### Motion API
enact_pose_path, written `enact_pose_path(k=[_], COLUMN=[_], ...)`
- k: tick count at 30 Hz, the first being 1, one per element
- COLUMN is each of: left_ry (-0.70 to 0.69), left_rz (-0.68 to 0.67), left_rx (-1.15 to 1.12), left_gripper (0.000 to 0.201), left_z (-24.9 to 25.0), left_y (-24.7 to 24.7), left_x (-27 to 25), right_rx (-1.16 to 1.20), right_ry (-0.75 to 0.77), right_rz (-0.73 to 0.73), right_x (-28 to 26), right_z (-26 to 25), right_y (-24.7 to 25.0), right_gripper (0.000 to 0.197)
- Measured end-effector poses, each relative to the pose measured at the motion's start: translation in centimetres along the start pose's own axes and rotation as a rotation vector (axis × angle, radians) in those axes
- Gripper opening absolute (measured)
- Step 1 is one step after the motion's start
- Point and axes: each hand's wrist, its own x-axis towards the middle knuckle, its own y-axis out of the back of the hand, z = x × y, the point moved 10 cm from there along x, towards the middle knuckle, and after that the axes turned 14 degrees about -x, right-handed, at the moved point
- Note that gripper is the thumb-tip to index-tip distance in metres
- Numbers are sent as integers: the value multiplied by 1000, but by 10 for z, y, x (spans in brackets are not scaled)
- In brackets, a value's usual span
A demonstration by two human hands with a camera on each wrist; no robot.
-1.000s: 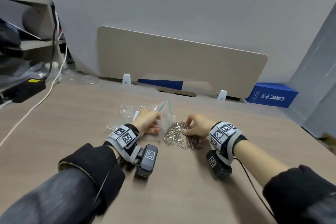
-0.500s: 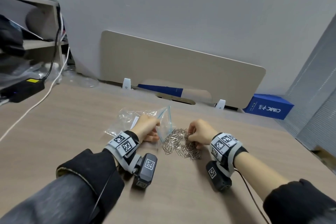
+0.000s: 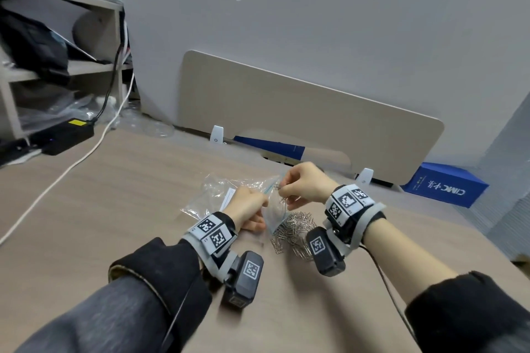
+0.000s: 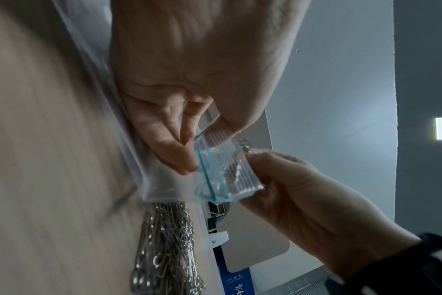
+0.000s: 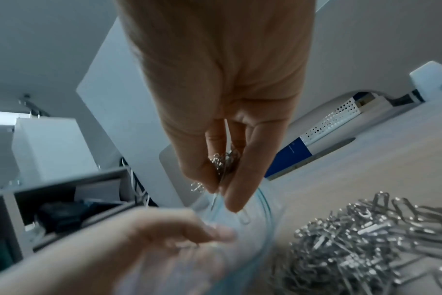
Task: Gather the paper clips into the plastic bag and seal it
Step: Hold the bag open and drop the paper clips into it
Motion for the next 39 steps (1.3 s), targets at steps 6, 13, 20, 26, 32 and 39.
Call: enact_pose_path(k=[6, 13, 20, 26, 32, 39], left_ry=[13, -13, -24, -30, -35, -23], left_rz=[-9, 54, 62, 50, 49, 33], left_rx=[-20, 9, 24, 19, 6, 1], left_gripper=[10, 7, 13, 8, 5, 7], left_z=[1, 5, 6, 8, 9, 8], left_y=[2, 11, 14, 12, 13, 12], left_x=[-2, 0, 0, -3, -4, -4], right_rx=[-121, -349, -605, -506, -554, -508], right_ry=[48, -123, -104, -77, -38, -71], right_rz=[-24, 53, -269, -236, -148, -12], right_x=[6, -2, -10, -6, -7, -11], right_z=[-3, 39, 53, 47, 45, 49], right_y=[-18, 15, -45, -52, -45, -26], right_gripper=[10, 26, 88, 50, 26, 15])
